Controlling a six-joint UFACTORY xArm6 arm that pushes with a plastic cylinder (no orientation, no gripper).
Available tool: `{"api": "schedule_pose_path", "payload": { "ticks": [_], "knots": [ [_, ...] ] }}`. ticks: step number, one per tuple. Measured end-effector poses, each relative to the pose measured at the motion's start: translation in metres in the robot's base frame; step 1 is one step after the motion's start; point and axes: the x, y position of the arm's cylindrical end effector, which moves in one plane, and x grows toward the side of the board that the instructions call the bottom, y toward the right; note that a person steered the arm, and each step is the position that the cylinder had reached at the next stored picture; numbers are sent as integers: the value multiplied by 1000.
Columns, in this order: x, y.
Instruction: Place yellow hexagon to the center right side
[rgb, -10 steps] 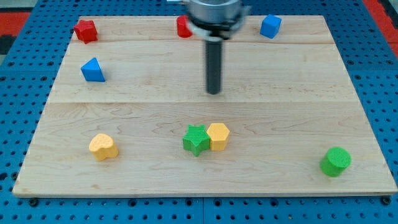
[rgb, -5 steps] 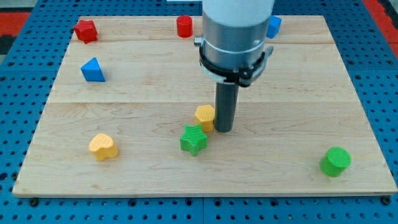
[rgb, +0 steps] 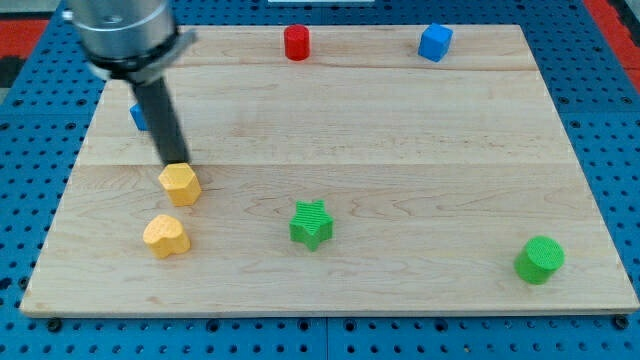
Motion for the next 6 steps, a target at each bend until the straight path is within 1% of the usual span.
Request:
{"api": "schedule_pose_path", "payload": {
  "ticks": [1,2,3,4,5,6],
  "knots": [
    [-4,-58],
    [47,-51],
    [26,39],
    [31,116],
    [44,21],
    [59,92]
  ]
}}
